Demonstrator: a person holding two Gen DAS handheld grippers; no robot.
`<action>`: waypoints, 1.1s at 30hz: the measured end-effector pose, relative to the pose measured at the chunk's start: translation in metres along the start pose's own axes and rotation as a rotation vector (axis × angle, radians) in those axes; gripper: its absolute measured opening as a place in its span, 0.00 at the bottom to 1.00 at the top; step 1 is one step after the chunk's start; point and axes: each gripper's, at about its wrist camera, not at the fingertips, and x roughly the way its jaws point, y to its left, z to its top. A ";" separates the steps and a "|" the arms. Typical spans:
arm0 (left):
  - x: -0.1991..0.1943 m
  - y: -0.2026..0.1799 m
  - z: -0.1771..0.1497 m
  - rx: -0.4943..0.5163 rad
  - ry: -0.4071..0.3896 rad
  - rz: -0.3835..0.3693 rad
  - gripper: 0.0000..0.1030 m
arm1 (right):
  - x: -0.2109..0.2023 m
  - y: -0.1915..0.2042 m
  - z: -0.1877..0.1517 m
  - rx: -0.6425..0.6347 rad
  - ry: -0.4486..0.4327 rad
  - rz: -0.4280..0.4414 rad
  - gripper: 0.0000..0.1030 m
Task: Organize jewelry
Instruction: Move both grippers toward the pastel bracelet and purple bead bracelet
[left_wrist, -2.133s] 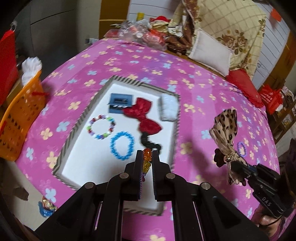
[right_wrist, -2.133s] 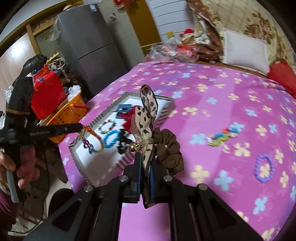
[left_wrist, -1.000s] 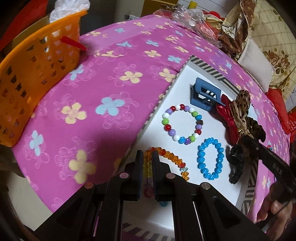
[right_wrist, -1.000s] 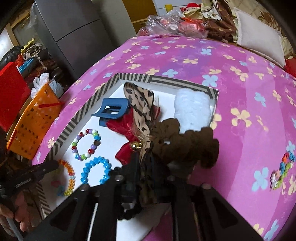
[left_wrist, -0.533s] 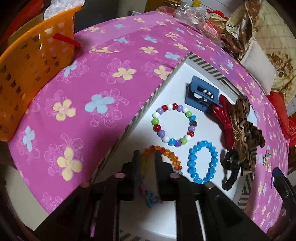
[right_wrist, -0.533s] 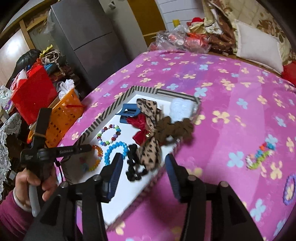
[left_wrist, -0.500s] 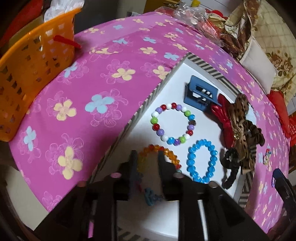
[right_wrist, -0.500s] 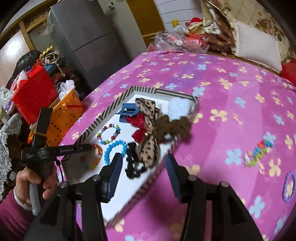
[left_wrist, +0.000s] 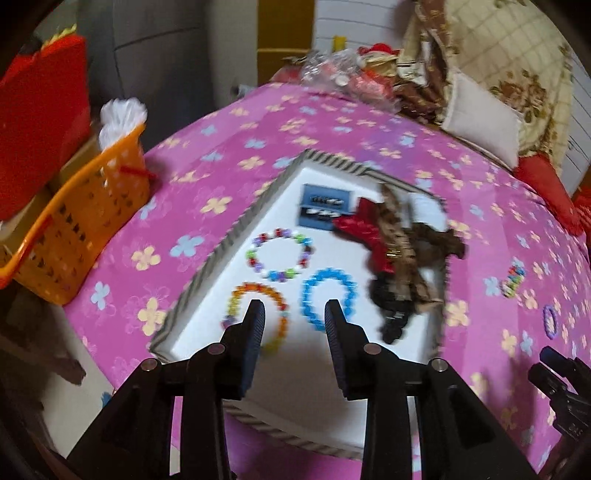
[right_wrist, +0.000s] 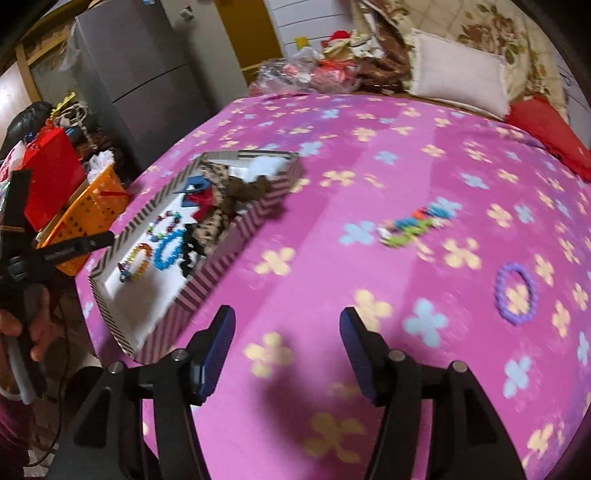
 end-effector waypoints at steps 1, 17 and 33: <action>-0.004 -0.009 -0.002 0.015 -0.008 -0.005 0.26 | -0.006 -0.007 -0.003 0.008 -0.007 -0.013 0.60; -0.024 -0.126 -0.021 0.182 -0.058 -0.078 0.26 | -0.072 -0.090 -0.028 0.102 -0.110 -0.176 0.66; 0.016 -0.195 -0.027 0.190 0.075 -0.219 0.26 | -0.072 -0.165 -0.050 0.215 -0.076 -0.257 0.66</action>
